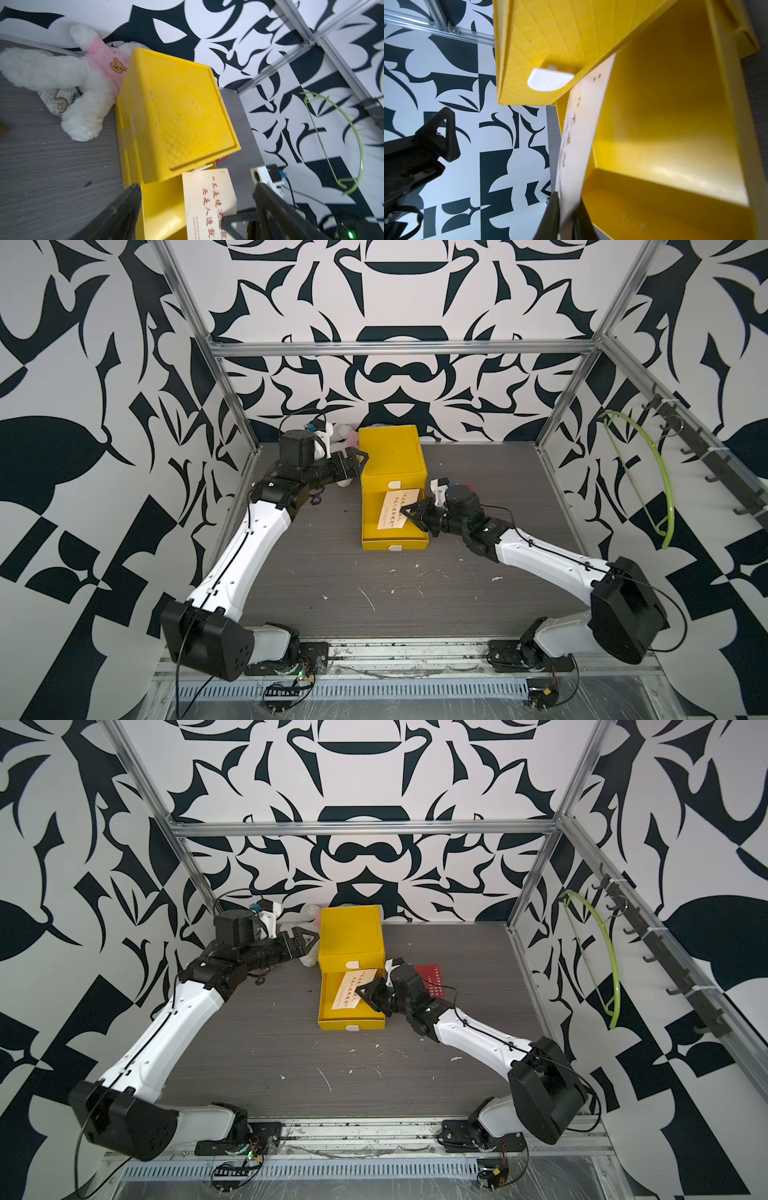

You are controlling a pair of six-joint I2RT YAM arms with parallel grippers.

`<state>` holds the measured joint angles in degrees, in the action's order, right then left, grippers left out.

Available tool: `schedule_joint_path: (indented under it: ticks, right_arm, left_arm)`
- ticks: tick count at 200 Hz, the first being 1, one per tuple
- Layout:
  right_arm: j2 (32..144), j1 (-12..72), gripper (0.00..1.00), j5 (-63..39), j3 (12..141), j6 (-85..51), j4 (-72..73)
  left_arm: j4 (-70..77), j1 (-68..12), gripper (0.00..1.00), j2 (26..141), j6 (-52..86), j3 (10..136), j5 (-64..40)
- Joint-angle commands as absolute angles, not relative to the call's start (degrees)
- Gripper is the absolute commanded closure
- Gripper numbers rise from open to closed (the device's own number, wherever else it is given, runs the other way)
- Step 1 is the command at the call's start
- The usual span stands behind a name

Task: Take the postcards out of the drawer
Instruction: Pick up the postcard from the drawer.

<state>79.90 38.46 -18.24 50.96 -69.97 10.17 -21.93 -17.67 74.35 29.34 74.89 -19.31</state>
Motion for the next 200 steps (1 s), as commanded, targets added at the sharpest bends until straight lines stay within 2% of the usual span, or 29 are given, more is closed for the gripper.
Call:
schedule_joint_path:
  ticks: [1, 12, 37, 78, 129, 161, 200]
  right_arm:
    - [76.1, 38.4, 0.85, -22.8, 50.5, -66.6, 9.7]
    - [74.3, 38.4, 0.85, -24.0, 51.0, -64.3, 7.9]
    - [69.4, 38.3, 0.86, -24.4, 52.6, -58.0, 2.2]
    - [63.5, 38.2, 0.85, -21.9, 58.9, -47.1, -6.6]
    - [65.1, 38.2, 0.85, -22.0, 61.8, -43.9, -3.9]
    - [66.9, 38.1, 0.86, -22.7, 62.4, -43.9, -1.9]
    - [67.6, 38.1, 0.86, -22.5, 62.0, -44.2, 0.7]
  left_arm:
    - [-20.9, -17.7, 0.18, 73.6, 30.5, 70.0, -32.1]
    - [-19.1, -17.7, 0.21, 73.5, 31.8, 68.4, -37.4]
    - [-13.5, -17.7, 0.22, 73.5, 36.4, 64.9, -43.7]
    - [-8.2, -17.7, 0.16, 74.9, 41.0, 65.0, -46.1]
    - [7.4, -20.4, 0.21, 78.2, 51.2, 64.0, -51.8]
    - [11.2, -21.6, 0.36, 78.2, 53.2, 63.3, -53.0]
    - [11.5, -22.2, 0.66, 78.9, 53.1, 63.3, -53.9]
